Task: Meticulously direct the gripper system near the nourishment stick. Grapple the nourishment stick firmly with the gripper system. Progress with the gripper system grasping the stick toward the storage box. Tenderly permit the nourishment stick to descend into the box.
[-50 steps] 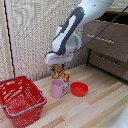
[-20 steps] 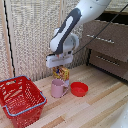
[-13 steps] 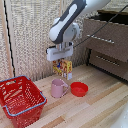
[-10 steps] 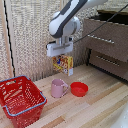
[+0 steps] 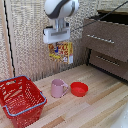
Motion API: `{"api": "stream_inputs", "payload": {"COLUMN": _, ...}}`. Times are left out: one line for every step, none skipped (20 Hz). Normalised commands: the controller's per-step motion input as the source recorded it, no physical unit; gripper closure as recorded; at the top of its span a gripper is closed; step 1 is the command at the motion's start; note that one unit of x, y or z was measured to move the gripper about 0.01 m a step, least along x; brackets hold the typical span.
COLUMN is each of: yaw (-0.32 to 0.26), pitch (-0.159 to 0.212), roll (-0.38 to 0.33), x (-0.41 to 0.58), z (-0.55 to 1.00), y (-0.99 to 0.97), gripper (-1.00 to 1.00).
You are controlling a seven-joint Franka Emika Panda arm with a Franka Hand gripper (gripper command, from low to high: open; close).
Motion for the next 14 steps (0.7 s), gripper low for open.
{"api": "stream_inputs", "payload": {"yaw": 0.007, "pitch": 0.015, "roll": 0.004, "x": -0.031, "z": 0.94, "y": 0.77, "gripper": 1.0}}
{"api": "stream_inputs", "payload": {"yaw": 0.003, "pitch": 0.01, "roll": 0.011, "x": -0.04, "z": 0.93, "y": 0.78, "gripper": 1.0}}
{"api": "stream_inputs", "payload": {"yaw": 0.0, "pitch": 0.0, "roll": 0.006, "x": -0.043, "z": 0.9, "y": 0.8, "gripper": 1.0}}
{"api": "stream_inputs", "payload": {"yaw": 0.0, "pitch": 0.0, "roll": 0.0, "x": -0.043, "z": 0.89, "y": 0.81, "gripper": 1.0}}
{"api": "stream_inputs", "payload": {"yaw": 0.0, "pitch": 0.0, "roll": 0.0, "x": -0.026, "z": 0.83, "y": 0.84, "gripper": 1.0}}
{"api": "stream_inputs", "payload": {"yaw": 0.0, "pitch": -0.006, "roll": 0.0, "x": -0.051, "z": 0.74, "y": 0.87, "gripper": 1.0}}
{"api": "stream_inputs", "payload": {"yaw": 0.0, "pitch": -0.026, "roll": -0.009, "x": -0.083, "z": 0.68, "y": 0.87, "gripper": 1.0}}
{"api": "stream_inputs", "payload": {"yaw": -0.002, "pitch": -0.038, "roll": -0.019, "x": -0.094, "z": 0.63, "y": 0.87, "gripper": 1.0}}
{"api": "stream_inputs", "payload": {"yaw": -0.004, "pitch": -0.049, "roll": -0.023, "x": -0.094, "z": 0.59, "y": 0.88, "gripper": 1.0}}
{"api": "stream_inputs", "payload": {"yaw": -0.004, "pitch": -0.056, "roll": -0.018, "x": -0.1, "z": 0.57, "y": 0.88, "gripper": 1.0}}
{"api": "stream_inputs", "payload": {"yaw": -0.001, "pitch": -0.052, "roll": -0.015, "x": -0.111, "z": 0.56, "y": 0.88, "gripper": 1.0}}
{"api": "stream_inputs", "payload": {"yaw": 0.0, "pitch": -0.056, "roll": -0.016, "x": -0.114, "z": 0.53, "y": 0.89, "gripper": 1.0}}
{"api": "stream_inputs", "payload": {"yaw": 0.0, "pitch": -0.049, "roll": -0.015, "x": -0.123, "z": 0.47, "y": 0.9, "gripper": 1.0}}
{"api": "stream_inputs", "payload": {"yaw": 0.0, "pitch": -0.043, "roll": -0.012, "x": -0.126, "z": 0.42, "y": 0.91, "gripper": 1.0}}
